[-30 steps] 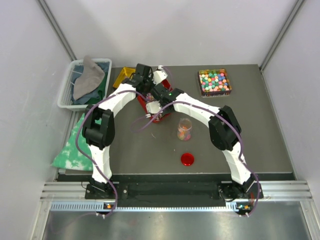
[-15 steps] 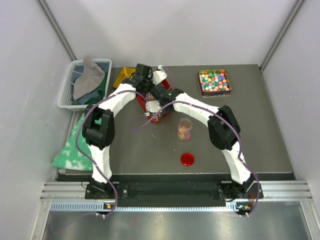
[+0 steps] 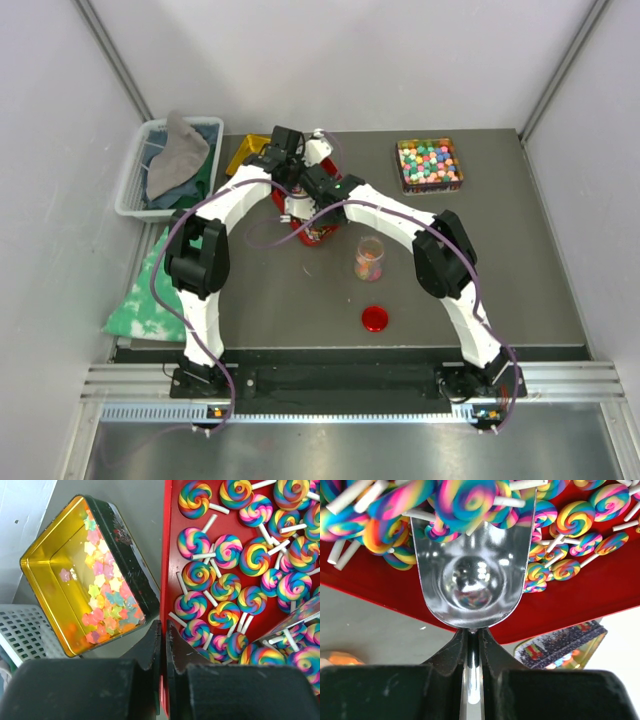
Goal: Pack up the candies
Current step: Scoop the fake candies from the storage box.
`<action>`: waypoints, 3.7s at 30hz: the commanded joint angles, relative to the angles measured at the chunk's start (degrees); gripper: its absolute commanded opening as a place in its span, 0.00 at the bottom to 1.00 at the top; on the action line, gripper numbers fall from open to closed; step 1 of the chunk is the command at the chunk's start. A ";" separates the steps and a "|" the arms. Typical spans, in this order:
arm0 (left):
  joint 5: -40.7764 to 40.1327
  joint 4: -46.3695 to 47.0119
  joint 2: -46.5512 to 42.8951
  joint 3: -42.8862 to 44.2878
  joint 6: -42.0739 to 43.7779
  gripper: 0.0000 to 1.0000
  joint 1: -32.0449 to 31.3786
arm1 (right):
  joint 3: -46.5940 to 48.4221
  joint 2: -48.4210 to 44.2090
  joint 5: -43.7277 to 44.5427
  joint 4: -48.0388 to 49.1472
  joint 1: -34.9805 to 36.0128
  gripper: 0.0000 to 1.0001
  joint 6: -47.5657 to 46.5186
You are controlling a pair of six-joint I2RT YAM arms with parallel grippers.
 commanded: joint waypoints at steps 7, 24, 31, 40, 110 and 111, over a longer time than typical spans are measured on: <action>2.99 2.90 -1.14 4.13 -5.76 0.00 -2.68 | 1.28 2.22 -3.95 7.82 1.20 0.00 8.72; -1.14 2.55 0.09 3.17 -6.91 0.00 -2.77 | -2.94 -2.69 -3.87 10.99 0.06 0.00 13.48; -0.36 3.07 1.15 2.64 -7.78 0.00 -1.89 | -4.08 -7.44 -3.60 10.29 -3.37 0.00 12.51; 0.61 3.16 2.46 2.99 -8.31 0.00 -1.36 | -8.57 -10.61 -0.52 12.75 -4.34 0.00 7.24; 10.63 4.04 14.77 10.72 -23.96 0.63 7.43 | -7.07 -15.09 -3.25 3.78 -8.38 0.00 -1.29; 10.63 4.22 14.51 10.46 -23.96 0.72 7.43 | -7.16 -15.09 -3.25 3.96 -8.47 0.00 -0.94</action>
